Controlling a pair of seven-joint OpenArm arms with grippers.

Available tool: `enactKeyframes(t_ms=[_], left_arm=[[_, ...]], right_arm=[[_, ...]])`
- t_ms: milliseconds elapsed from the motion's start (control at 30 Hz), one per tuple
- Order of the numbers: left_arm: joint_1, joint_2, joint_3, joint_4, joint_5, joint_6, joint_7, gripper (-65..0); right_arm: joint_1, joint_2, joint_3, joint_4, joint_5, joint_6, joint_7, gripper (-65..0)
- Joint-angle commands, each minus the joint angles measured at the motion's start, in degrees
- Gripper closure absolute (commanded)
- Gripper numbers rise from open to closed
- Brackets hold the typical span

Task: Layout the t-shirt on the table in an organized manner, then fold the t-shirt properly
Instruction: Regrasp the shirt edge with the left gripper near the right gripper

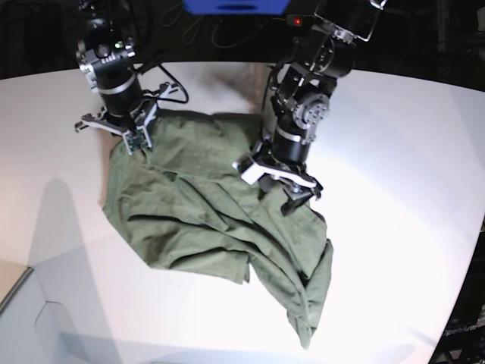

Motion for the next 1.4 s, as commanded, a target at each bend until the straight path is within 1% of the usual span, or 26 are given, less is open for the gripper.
enactKeyframes(t_ms=[0,167,367,600,933,967,1000,1133,1200,1233,1267,1367], left_arm=[[-0.6,0.3,0.0,0.5,0.4,0.8,-0.8,-43.1],[-0.5,0.6,0.0,-0.1,0.3,0.6,-0.9,-43.1],[-0.5,-0.4,3.6,-0.2,0.0,0.6,-0.6,-43.1],[-2.0,-0.3,3.0,-3.4,0.0,0.9,-0.4,-43.1],[-2.2,-0.1,3.0,-3.8,-0.2,1.0,-0.4,-42.4],[-2.2,-0.1,3.0,-3.8,-0.2,1.0,-0.4,-40.3],[-2.2,-0.1,3.0,-3.8,-0.2,1.0,-0.4,-36.4],[-2.2,-0.1,2.9,-3.9,-0.2,1.0,-0.4,-15.3],[-2.4,0.0,2.8,-3.9,-0.2,1.0,-0.4,-8.4],[-2.7,0.0,2.4,-3.9,-0.2,1.0,-0.3,-5.8],[-2.9,0.2,1.9,-3.9,-0.2,1.0,-0.3,-4.5],[-3.0,2.4,-1.5,-3.9,-0.2,1.0,-0.3,-4.4]], right_arm=[[0.2,0.1,0.1,1.1,-0.1,0.1,1.3,0.0],[0.3,0.2,0.1,1.1,-0.1,0.1,1.3,0.0],[0.3,0.1,0.1,1.1,-0.1,0.1,1.3,0.0],[0.3,0.3,0.1,1.1,-0.1,0.1,1.3,0.0],[0.3,0.3,0.3,1.1,-0.1,0.1,1.4,0.0],[0.3,0.3,0.3,1.1,-0.1,0.1,1.4,0.0],[0.3,0.3,0.3,1.1,-0.1,0.1,1.4,0.0],[0.3,0.3,0.4,1.1,-0.1,0.1,1.4,0.0],[0.3,0.3,0.4,1.1,-0.1,0.1,1.4,0.0],[0.3,0.3,0.4,1.1,-0.1,0.1,1.4,0.0],[0.3,0.3,0.4,1.1,-0.1,0.1,1.4,0.0],[0.3,0.3,0.4,1.1,-0.1,0.1,1.4,0.0]])
